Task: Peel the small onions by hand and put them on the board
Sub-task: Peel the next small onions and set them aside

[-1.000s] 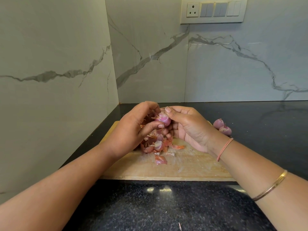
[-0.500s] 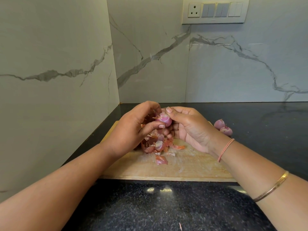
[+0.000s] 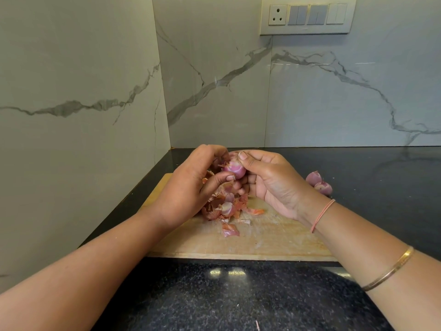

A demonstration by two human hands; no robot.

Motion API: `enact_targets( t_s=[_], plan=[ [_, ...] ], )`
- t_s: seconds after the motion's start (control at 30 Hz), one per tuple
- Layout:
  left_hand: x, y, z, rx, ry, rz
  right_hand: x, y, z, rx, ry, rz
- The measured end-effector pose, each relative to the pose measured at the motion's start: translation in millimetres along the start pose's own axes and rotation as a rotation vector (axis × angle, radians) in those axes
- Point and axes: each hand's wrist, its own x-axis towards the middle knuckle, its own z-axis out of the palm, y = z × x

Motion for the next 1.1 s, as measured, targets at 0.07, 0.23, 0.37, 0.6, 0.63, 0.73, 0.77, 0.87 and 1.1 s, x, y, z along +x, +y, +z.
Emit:
enact_targets(
  t_s=[0.07, 0.23, 0.37, 0.6, 0.63, 0.73, 0.77, 0.87, 1.1],
  plan=[
    [-0.3, -0.4, 0.1, 0.015, -0.003, 0.005, 0.3, 0.9, 0.0, -0.007, 0.003, 0.003],
    [0.3, -1.2, -0.5, 0.056, -0.002, 0.025, 0.8, 0.8, 0.5, 0.004, 0.008, 0.006],
    [0.7, -0.5, -0.3, 0.011, -0.004, -0.023, 0.0, -0.8, 0.0, -0.002, 0.007, 0.005],
    [-1.6, -1.7, 0.9, 0.043, -0.056, -0.036, 0.4, 1.5, 0.6, -0.035, 0.011, 0.016],
    [-2.0, -1.2, 1.3, 0.044, -0.064, -0.041, 0.5, 1.7, 0.6, -0.047, 0.014, 0.017],
    [-2.9, -2.0, 1.9, 0.044, -0.086, -0.058, 0.7, 2.6, 0.4, -0.097, 0.026, 0.024],
    [-2.8, -2.5, 1.8, 0.046, -0.095, -0.065, 0.8, 2.9, 0.5, -0.112, 0.029, 0.024],
    [-1.9, -3.1, 2.2, 0.045, -0.107, -0.072, 1.1, 3.2, 1.0, -0.125, 0.039, 0.027],
    [-1.1, 2.7, 0.6, 0.012, -0.061, -0.123, 1.5, 3.2, 1.3, -0.092, 0.058, 0.025]
  ],
)
